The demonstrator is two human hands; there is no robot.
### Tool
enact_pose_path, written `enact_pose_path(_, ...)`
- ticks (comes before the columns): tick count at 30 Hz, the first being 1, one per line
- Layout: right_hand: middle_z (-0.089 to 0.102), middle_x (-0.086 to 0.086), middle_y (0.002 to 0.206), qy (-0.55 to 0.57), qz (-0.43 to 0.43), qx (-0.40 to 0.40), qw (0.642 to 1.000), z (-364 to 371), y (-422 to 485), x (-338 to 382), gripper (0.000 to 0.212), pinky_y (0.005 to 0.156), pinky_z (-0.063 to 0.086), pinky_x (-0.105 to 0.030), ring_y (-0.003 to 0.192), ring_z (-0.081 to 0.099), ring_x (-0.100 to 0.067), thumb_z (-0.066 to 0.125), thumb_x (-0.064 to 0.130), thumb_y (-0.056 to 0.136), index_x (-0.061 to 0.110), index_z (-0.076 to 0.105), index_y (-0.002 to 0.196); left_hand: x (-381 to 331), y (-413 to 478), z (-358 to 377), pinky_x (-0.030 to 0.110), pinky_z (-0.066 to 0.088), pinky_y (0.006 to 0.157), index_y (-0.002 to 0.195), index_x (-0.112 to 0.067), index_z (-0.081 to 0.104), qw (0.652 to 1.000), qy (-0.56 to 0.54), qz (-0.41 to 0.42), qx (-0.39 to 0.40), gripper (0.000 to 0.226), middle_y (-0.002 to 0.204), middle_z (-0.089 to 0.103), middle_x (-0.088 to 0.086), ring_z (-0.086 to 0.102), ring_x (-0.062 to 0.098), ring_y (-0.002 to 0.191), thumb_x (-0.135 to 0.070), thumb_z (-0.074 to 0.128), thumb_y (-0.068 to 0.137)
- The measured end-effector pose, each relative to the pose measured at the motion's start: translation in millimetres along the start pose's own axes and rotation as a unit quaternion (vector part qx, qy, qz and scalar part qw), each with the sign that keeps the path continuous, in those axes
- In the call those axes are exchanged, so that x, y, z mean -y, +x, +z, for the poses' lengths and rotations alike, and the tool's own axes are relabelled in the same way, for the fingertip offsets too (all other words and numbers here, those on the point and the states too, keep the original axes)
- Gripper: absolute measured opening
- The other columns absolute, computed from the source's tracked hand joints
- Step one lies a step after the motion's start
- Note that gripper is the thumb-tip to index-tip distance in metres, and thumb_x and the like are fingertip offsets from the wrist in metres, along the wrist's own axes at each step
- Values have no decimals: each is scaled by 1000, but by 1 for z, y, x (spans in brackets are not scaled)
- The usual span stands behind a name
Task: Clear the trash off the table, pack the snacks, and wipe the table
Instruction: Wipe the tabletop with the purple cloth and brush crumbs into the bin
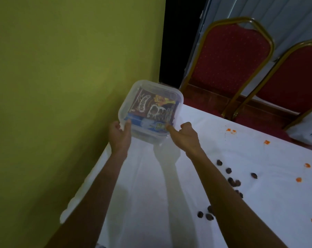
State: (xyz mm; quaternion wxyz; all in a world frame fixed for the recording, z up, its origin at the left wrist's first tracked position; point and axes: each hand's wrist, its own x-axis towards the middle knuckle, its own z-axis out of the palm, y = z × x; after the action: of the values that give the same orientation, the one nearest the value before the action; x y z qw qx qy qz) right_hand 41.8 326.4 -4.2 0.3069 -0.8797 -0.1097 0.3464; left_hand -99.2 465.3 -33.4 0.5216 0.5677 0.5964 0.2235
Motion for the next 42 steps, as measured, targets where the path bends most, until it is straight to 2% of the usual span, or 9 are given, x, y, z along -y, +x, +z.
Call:
enact_pose_path(4,55,-6,136,-44,-45,-5,998,19,-50,-35,69,96,48,-43,119,56,-25,59,64,86,18,45,134,39,-74,3,29,45,90,134,-15,53,997,63,8,48,45,130,59,3,56,16,111,-24,67,92)
enact_pose_path(9,60,-2,127,-91,-44,14,995,21,-110,-110,46,94,49,-37,111,58,-19,55,52,92,21,56,125,83,-168,11,34,49,102,131,-21,56,981,139,47,127,41,133,60,-3,57,13,118,-19,66,92)
enact_pose_path(17,62,-1,111,-112,-9,-80,990,-42,-178,-228,31,77,48,-29,91,58,-13,55,41,97,17,62,115,119,-273,31,32,47,105,135,-21,52,937,217,140,233,43,136,57,-4,53,12,123,-16,61,94)
enact_pose_path(25,61,-1,116,-110,-22,-114,987,-76,-231,-319,32,76,51,-26,93,59,-12,53,40,98,16,60,119,145,-365,82,32,44,107,136,-19,50,877,259,227,335,44,134,57,-4,52,12,123,-15,59,94)
enact_pose_path(29,58,-6,120,-195,-44,-91,976,-93,-253,-368,27,82,55,-31,101,56,-17,51,34,99,14,58,115,166,-403,99,23,40,102,133,-20,53,844,283,236,390,40,130,59,-3,53,13,120,-15,57,94)
enact_pose_path(31,52,-7,132,-258,-63,-63,962,-111,-265,-396,35,87,52,-31,113,52,-21,56,33,96,14,54,125,174,-421,105,19,39,97,131,-20,54,834,293,226,410,37,126,61,-3,54,12,115,-15,55,94)
enact_pose_path(37,28,-8,154,-361,-26,71,929,-153,-281,-450,102,111,38,-48,141,28,-31,76,55,71,26,22,153,186,-451,117,20,48,86,129,-16,52,828,317,176,427,39,122,58,-1,59,11,104,-17,59,91)
enact_pose_path(40,31,-12,149,-409,-53,47,910,-148,-280,-456,106,109,39,-48,136,31,-33,77,58,68,28,19,151,186,-456,119,19,47,83,127,-14,52,842,311,153,412,40,122,60,0,58,10,102,-17,61,88)
enact_pose_path(42,39,-15,142,-432,-80,48,897,-143,-278,-453,93,106,41,-47,131,38,-34,76,52,72,26,26,146,186,-458,120,20,49,82,124,-15,52,843,317,143,409,40,119,61,-1,59,11,102,-20,64,86)
